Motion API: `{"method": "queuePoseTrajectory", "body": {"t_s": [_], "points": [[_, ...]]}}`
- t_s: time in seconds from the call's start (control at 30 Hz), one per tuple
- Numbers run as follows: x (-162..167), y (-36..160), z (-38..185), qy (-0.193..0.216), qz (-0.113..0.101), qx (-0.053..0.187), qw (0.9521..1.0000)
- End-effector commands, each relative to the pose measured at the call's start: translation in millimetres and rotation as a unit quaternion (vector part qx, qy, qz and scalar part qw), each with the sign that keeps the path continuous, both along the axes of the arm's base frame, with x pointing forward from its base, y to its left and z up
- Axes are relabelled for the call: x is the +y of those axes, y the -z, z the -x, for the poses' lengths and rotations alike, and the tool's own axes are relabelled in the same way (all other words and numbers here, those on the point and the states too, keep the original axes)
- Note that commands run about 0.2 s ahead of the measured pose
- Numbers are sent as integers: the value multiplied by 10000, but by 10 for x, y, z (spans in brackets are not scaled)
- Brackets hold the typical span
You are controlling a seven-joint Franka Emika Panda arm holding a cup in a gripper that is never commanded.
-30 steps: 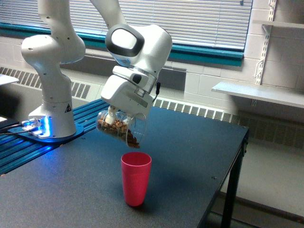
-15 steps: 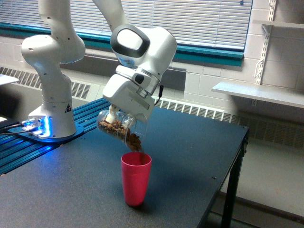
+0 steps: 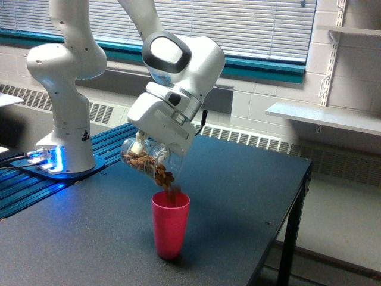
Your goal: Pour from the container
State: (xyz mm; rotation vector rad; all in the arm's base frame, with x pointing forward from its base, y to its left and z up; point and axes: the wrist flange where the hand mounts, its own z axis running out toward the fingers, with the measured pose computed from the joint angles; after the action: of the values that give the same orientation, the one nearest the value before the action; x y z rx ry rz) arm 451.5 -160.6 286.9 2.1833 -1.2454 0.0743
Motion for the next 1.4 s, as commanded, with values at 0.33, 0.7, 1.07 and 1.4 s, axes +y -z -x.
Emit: {"method": "queuePoseTrajectory", "body": {"t_s": [0.33, 0.7, 1.07, 1.4], "points": [[44, -23, -69, 223, 268, -18, 9994], [47, -10, -83, 349, 373, 82, 9987], [30, 3, -90, 499, 477, 132, 9975], [1, 13, -111, 543, 544, 218, 9968]]}}
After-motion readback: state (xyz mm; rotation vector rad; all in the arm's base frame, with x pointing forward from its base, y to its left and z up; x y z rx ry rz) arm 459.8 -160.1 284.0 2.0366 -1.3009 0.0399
